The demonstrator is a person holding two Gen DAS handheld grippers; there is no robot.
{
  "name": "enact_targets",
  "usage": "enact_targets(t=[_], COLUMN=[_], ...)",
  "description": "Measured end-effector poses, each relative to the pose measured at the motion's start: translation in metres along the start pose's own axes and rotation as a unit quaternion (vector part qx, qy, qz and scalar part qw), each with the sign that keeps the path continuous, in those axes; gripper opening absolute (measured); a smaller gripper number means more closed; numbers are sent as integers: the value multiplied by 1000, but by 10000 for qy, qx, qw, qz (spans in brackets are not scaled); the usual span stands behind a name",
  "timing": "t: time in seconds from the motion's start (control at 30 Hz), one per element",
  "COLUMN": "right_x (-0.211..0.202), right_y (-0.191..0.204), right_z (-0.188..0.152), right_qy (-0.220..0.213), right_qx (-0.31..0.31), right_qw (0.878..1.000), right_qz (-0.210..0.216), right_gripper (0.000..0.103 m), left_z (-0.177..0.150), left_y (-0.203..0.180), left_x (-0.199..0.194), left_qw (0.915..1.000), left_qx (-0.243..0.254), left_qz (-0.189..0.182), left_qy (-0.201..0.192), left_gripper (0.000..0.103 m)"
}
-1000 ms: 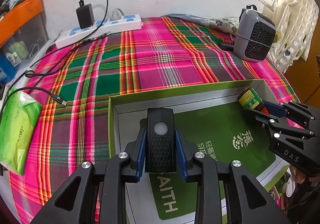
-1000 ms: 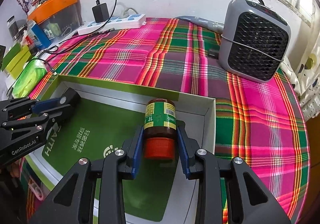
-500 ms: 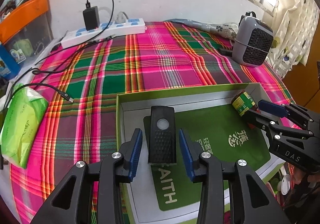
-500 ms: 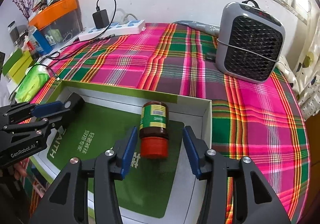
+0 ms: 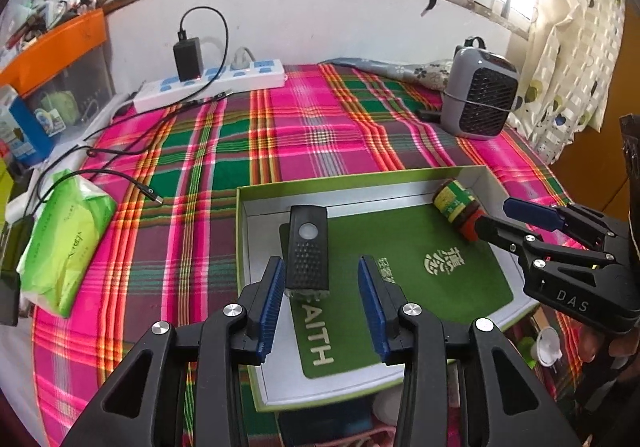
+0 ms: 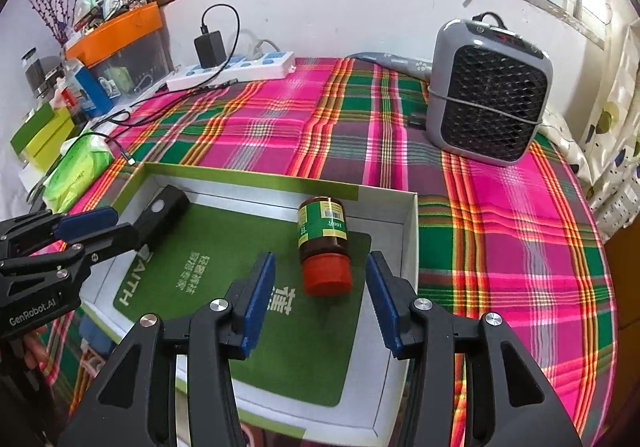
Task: Organize rigid objects
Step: 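Open the right gripper to set the jar down while the left gripper releases the remote in the box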
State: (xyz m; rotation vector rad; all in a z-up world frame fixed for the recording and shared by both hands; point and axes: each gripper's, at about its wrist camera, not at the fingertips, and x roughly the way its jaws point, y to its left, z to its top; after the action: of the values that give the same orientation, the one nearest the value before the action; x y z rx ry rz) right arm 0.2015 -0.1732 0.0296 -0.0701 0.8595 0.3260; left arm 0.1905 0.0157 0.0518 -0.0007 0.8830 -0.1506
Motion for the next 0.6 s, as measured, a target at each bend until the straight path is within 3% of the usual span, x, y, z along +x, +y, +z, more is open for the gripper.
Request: enact_targets(t=[0.6], right_x=[-50], right_y=[7], right_z=[-17], right_qy=[-458], right_qx=[124], right_qw=[9989], right_qz=[40], right_gripper=[48], left_z=[-24], left_y=[2], left_x=[-41], left_qw=[9997], left_qx=[-45], left_qz=[-80], left_qy=[-247], left_gripper=[37])
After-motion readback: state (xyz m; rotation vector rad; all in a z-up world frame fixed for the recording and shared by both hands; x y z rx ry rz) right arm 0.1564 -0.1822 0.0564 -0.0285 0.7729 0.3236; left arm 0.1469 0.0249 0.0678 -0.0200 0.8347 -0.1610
